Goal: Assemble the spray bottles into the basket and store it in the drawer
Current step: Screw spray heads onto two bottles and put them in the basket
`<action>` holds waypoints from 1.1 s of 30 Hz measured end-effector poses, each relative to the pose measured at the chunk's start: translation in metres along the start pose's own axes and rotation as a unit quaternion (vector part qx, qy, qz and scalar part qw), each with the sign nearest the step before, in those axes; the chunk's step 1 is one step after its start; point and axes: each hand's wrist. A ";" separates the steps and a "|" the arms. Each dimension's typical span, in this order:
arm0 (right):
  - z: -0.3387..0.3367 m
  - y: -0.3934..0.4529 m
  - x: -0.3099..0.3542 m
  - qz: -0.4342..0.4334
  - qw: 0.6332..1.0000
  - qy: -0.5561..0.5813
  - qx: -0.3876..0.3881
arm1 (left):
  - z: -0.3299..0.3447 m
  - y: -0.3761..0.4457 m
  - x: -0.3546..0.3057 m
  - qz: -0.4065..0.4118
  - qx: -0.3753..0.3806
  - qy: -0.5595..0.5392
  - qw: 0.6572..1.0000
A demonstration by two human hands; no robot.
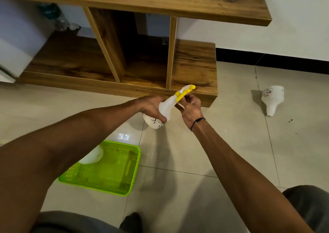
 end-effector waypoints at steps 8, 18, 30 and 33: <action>0.000 -0.004 0.002 0.027 0.996 0.063 0.064 | -0.005 -0.002 0.006 -0.004 0.027 -0.048 0.998; 0.012 -0.010 0.002 0.052 0.970 0.186 0.145 | -0.023 -0.026 0.012 -0.001 0.132 -0.204 0.970; 0.019 -0.011 0.004 0.026 0.985 0.139 0.099 | -0.021 -0.024 0.015 -0.006 0.100 -0.177 0.979; 0.022 -0.007 0.000 0.018 0.994 0.091 0.056 | -0.015 -0.019 0.012 0.003 0.046 -0.132 0.990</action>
Point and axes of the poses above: each hand's wrist, its own y-axis towards the middle knuckle, its own z-axis out of the palm, x = y × z, and after that the axes turned 3 degrees about -x, right-handed
